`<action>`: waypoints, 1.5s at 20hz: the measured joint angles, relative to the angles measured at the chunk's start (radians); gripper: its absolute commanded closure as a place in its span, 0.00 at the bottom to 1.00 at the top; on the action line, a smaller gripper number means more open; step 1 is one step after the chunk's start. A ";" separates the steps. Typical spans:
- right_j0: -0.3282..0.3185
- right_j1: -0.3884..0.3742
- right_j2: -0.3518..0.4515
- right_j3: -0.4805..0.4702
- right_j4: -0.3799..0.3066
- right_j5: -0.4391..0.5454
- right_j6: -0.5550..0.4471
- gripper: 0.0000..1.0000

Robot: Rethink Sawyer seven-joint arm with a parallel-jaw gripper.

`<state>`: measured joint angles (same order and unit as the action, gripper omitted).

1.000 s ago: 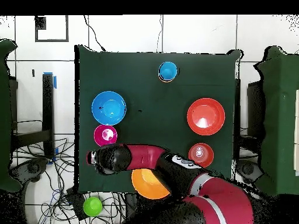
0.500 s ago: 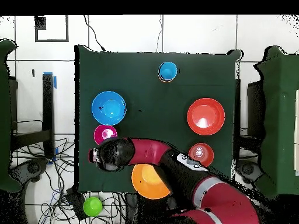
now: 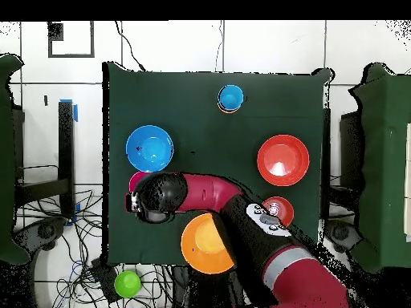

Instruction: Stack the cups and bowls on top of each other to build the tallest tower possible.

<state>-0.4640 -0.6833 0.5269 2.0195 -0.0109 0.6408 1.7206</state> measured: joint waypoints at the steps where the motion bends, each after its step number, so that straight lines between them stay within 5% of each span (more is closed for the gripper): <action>1: 0.005 -0.003 -0.006 -0.014 0.000 0.013 0.000 1.00; 12: 0.056 -0.032 -0.080 -0.209 -0.029 0.189 0.000 1.00; 23: 0.075 -0.027 -0.132 -0.438 -0.149 0.376 0.000 1.00; 30: 0.090 -0.023 -0.165 -0.570 -0.240 0.404 0.000 1.00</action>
<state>-0.3738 -0.7063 0.3614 1.4491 -0.2506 1.0444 1.7206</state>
